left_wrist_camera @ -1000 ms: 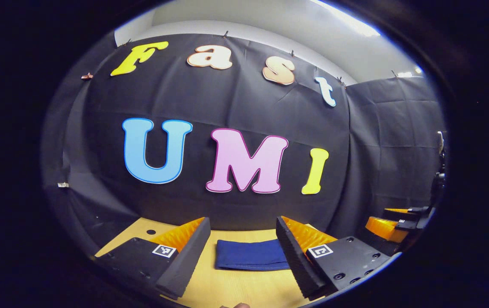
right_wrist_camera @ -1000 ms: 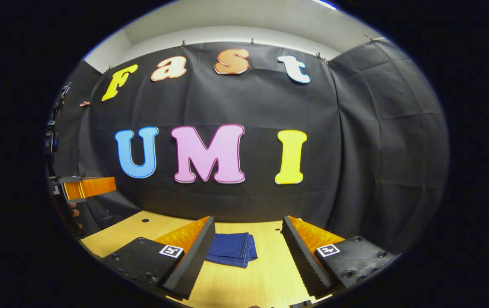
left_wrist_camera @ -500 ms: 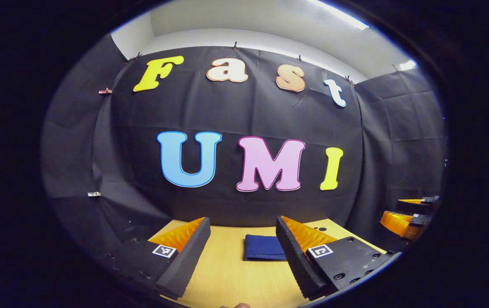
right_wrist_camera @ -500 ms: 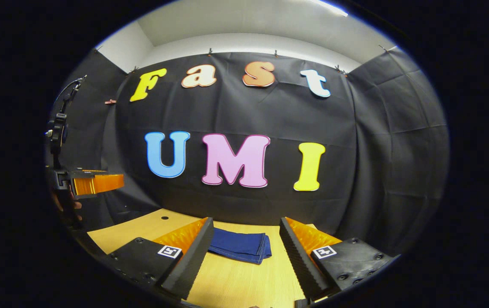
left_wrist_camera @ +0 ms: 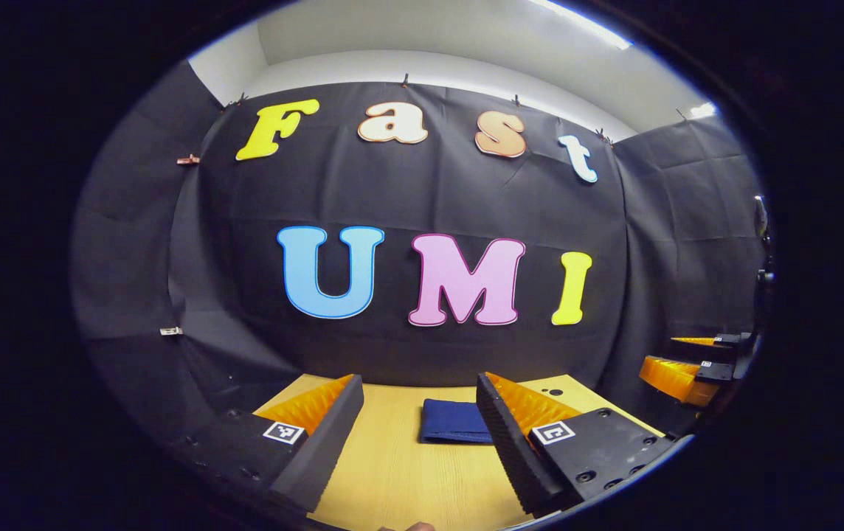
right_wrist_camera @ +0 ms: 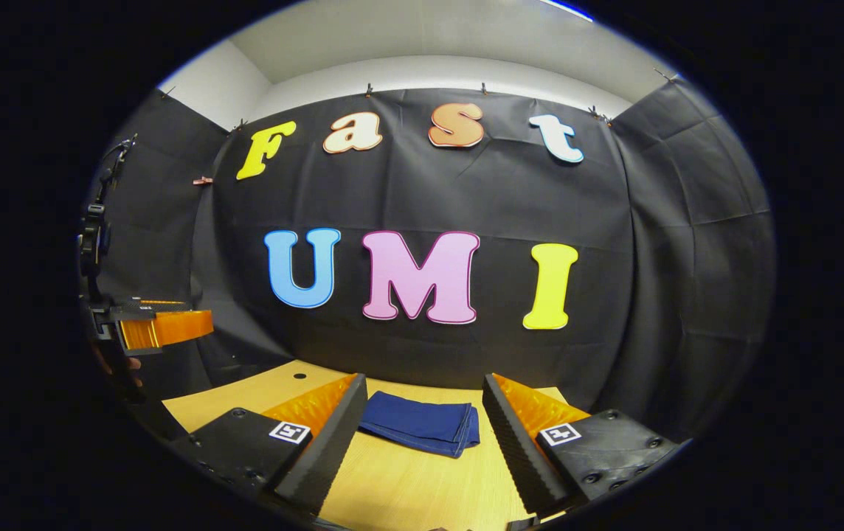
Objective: Grasp the waist and the cuffs of the jeans and fold them to make the two legs overlap; first hold the waist and fold one-third of the jeans toward the cuffs, then hold the cuffs and fold the remaining one-third in the same direction to finish folding.
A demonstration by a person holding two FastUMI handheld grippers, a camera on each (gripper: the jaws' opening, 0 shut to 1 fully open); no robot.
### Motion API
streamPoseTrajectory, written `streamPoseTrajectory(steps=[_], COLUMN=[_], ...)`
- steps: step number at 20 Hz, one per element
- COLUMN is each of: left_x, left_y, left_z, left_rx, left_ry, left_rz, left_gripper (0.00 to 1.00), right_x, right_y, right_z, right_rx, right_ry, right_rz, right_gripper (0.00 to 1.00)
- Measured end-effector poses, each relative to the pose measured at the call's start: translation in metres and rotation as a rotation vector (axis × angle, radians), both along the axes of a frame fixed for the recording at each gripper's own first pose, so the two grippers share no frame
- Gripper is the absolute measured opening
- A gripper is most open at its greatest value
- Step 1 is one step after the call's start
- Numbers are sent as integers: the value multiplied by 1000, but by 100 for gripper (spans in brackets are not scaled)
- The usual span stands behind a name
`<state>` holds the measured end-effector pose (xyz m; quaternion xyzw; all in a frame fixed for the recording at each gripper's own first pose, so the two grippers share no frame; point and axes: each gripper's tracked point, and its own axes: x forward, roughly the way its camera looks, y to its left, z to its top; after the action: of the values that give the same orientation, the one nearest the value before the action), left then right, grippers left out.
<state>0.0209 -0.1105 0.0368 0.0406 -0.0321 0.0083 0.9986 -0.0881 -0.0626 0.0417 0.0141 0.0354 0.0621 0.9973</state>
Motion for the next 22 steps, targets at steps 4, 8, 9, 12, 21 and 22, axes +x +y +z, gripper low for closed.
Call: streamPoseTrajectory(steps=[4,8,9,12,21,22], left_x=[-3,-3,-3,-2,-9,-9], left_y=[-7,-4,-4,-2,6,7], left_z=[-1,-5,-6,-13,-17,-17], left_rx=[26,36,35,22,-2,-4], left_ry=[5,12,17,30,33,33], left_rz=[-10,-15,-14,-16,-6,-6], left_gripper=[96,96,96,96,96,96], right_x=[4,1,-1,-11,-21,-21], right_y=[-5,3,6,5,5,9], right_z=[7,4,4,-2,-10,-20], right_rx=[7,13,13,-17,-43,-44], right_ry=[-25,-9,-6,-14,11,13], right_rz=[-27,-16,-7,-9,-10,-7], right_gripper=[94,96,94,94,99,96])
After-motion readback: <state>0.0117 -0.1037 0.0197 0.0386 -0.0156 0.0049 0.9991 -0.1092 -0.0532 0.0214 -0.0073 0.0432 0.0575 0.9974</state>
